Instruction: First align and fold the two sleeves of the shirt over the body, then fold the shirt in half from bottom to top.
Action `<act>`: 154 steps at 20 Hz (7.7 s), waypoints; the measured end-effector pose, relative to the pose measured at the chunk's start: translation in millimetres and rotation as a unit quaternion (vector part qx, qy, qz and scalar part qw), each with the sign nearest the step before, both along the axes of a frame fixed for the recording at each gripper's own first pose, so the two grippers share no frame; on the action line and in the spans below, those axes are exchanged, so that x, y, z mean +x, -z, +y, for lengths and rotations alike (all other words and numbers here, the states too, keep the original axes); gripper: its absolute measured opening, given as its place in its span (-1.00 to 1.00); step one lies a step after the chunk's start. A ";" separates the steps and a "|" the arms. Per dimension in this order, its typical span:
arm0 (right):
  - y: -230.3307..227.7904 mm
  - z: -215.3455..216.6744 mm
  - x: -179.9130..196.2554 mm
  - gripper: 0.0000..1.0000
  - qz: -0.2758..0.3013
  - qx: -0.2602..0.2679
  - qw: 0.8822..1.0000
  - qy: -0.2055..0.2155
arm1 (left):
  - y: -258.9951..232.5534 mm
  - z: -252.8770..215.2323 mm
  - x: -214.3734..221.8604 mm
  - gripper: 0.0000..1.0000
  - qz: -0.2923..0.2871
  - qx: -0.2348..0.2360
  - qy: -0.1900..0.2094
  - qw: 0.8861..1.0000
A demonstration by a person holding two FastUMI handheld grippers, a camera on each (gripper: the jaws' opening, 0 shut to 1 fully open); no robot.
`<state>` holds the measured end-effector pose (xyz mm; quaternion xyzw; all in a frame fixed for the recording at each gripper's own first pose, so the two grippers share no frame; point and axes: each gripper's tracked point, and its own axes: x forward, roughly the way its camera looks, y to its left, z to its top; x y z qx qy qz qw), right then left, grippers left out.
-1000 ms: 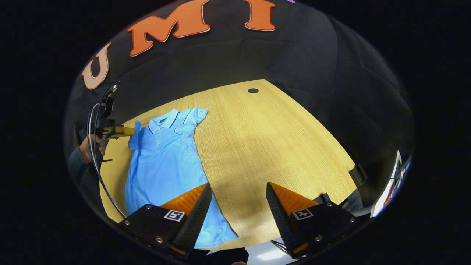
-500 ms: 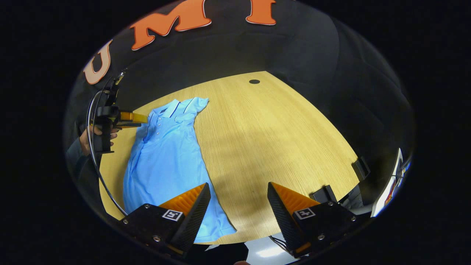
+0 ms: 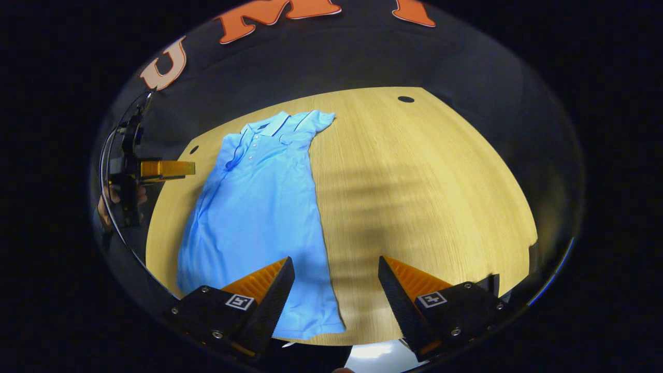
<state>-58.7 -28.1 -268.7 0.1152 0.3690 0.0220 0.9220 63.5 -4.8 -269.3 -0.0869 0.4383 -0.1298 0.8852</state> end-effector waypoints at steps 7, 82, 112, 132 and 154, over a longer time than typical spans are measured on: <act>36.9 21.0 -26.0 0.94 0.045 0.010 0.998 -0.039 | 45.0 10.9 -129.9 1.00 0.070 -0.006 -0.037 0.997; 22.7 109.5 -3.7 -0.98 0.027 0.143 0.981 -0.132 | -20.8 22.6 -139.5 -0.92 -0.080 0.068 -0.089 0.990; -205.6 41.5 204.4 -0.99 -0.196 0.177 0.963 -0.051 | -107.9 80.8 84.8 -0.92 -0.152 -0.039 -0.111 0.981; -201.1 16.0 351.5 0.01 -0.175 0.076 0.982 0.004 | -92.7 78.0 228.2 0.46 -0.188 0.027 -0.045 0.981; -246.1 23.5 45.0 0.68 -0.328 -0.042 0.943 -0.032 | -265.2 19.0 -97.1 0.94 -0.408 0.076 -0.112 0.903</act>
